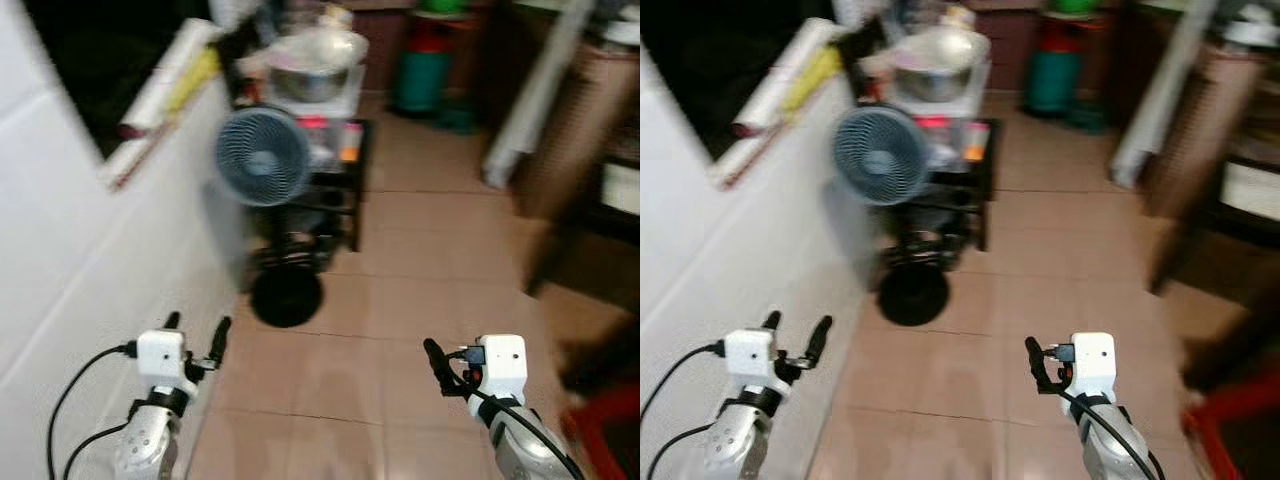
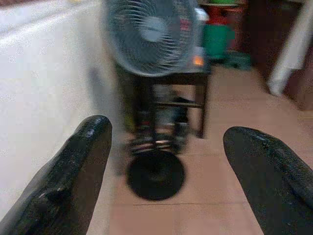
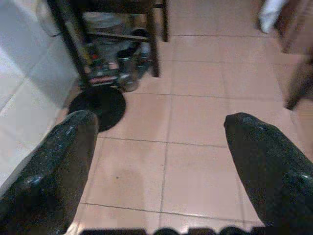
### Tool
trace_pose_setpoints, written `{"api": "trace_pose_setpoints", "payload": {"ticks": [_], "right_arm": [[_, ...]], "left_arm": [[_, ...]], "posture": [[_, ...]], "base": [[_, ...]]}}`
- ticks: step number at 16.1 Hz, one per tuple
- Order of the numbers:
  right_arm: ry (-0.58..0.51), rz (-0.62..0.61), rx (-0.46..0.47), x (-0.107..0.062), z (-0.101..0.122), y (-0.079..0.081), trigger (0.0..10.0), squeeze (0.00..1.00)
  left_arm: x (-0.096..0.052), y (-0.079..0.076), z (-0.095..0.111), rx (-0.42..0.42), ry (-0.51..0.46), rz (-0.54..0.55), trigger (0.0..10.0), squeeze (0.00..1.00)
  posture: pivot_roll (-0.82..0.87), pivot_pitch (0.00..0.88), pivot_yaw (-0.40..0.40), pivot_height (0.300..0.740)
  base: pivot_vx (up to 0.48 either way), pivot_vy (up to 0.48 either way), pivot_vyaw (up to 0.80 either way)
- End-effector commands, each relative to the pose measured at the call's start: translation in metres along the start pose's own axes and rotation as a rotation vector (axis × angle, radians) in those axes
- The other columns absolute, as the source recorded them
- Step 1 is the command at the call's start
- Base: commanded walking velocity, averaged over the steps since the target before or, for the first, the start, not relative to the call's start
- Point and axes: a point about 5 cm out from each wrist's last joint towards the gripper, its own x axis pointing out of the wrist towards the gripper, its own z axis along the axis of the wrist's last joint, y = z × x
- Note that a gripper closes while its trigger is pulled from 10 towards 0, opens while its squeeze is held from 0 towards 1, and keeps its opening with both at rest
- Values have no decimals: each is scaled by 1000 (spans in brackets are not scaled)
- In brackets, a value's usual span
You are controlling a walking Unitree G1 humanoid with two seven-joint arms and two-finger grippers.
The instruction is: Setting the table
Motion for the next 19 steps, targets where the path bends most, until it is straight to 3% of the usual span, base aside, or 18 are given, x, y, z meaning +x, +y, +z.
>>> {"api": "trace_pose_setpoints", "payload": {"ticks": [1, 3, 12, 19], "right_arm": [[-3, 4, 7, 0, 2, 5, 10000, 0], [6, -5, 26, -3, 2, 5, 10000, 0], [-3, 13, 4, -3, 9, 8, 10000, 0], [-150, 27, 2, -5, 51, 18, 10000, 0]], "left_arm": [[-2, 1, -2, -13, 17, -3, 10000, 0], [-1, 0, -1, -16, 8, -10, 10000, 0], [-3, 6, 6, 3, -62, 23, 10000, 0], [5, -2, 52, 21, -211, 22, 10000, 0]], "posture": [[-21, 0, 69, 740], [-19, 0, 64, 740], [-14, 0, 45, 740], [-22, 0, 48, 740]], "base": [[0, 0, -769], [0, 0, -759], [0, 0, 0], [0, 0, 0]]}}
